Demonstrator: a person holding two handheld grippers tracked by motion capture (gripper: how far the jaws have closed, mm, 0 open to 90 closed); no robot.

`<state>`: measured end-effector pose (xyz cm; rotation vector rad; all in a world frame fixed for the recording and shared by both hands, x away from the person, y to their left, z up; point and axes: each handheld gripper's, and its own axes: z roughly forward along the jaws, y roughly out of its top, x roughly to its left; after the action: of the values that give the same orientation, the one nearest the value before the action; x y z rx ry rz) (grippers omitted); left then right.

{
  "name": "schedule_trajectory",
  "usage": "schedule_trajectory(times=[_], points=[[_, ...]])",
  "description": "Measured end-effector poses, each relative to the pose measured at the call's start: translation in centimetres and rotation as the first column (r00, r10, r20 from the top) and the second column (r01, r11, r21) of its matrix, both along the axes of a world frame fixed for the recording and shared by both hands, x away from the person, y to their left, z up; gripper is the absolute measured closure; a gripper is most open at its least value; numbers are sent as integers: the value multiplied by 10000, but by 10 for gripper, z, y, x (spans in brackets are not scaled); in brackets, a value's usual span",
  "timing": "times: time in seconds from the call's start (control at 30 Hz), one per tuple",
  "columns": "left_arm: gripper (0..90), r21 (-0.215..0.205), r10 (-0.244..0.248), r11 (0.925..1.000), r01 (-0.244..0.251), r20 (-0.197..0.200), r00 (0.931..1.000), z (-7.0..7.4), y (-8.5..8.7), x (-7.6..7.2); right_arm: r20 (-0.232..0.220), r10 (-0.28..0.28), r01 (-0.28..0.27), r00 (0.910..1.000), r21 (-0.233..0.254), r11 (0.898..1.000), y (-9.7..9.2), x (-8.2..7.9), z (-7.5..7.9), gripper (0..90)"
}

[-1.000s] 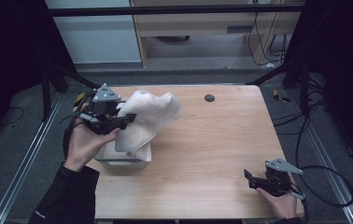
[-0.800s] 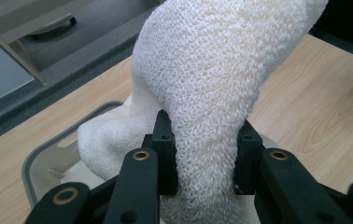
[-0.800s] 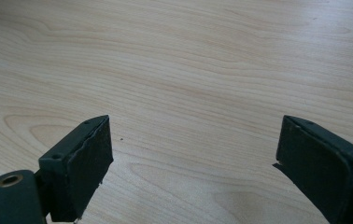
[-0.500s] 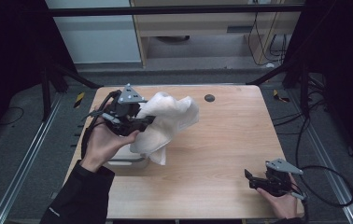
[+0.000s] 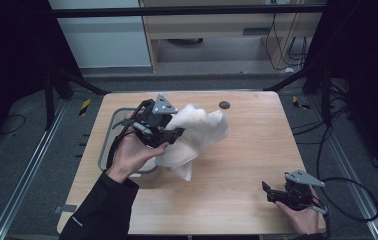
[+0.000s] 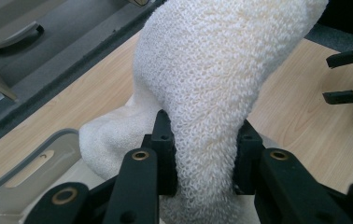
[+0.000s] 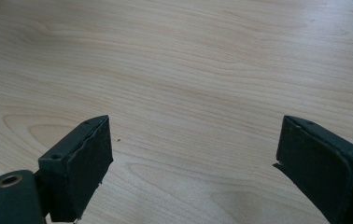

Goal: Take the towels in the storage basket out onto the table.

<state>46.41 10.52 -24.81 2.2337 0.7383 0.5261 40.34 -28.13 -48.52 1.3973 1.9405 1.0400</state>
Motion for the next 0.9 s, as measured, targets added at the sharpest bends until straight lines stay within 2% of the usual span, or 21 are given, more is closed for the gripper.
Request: schedule_trajectory(times=[0.63,0.9], points=[[681,129,-567,9983,572,-416,9975,-29,-36,13,-100,-39,39,9999,-15,10000,-1,0,0,103],[681,161,-742,9970,754,-694,9948,-47,-48,21,-99,-30,29,9999,-47,10000,-2,0,-2,102]])
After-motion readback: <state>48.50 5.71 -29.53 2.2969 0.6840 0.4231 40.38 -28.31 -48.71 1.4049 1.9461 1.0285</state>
